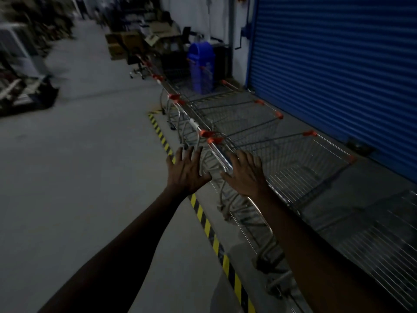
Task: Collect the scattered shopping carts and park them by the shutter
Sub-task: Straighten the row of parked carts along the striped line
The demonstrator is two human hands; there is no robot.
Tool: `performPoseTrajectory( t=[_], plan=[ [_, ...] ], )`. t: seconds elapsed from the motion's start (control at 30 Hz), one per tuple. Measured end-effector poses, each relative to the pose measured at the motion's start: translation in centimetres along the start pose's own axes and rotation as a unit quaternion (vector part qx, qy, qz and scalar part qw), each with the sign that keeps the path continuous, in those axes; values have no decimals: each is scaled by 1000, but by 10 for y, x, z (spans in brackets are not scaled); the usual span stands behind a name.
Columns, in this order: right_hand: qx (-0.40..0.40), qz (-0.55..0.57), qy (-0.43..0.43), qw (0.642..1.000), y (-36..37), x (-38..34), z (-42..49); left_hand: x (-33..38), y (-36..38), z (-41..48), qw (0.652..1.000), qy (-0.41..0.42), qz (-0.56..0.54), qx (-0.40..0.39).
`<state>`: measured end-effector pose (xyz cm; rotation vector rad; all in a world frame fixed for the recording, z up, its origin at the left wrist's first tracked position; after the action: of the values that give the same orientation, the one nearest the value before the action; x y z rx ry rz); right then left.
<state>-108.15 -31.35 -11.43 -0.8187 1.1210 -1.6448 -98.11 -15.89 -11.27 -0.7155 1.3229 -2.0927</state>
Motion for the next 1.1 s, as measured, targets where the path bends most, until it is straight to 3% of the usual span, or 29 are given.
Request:
performPoseTrajectory(
  t=[0.3,0.43,1.1],
  plan=[
    [-14,0,-42,999,-18,-28,37,-28,-47,17,999,-34,17,33],
    [15,14,-47,999,-26,-36,42,-33,-58,22,998,-35,24,47],
    [-13,8,-57,998,-21,-35,39,-33,-59,19,998,-45,23,38]
  ],
)
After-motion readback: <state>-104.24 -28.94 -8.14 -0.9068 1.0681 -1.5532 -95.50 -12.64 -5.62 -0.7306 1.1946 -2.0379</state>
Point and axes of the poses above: each hand's wrist, its own z-axis towards the middle knuckle, its own y-axis out of the palm, x = y × z, the point moved 5 cm from there along z, towards the middle knuckle, and after that the axes turned 9 degrees about -z, right-handed, at the moved point
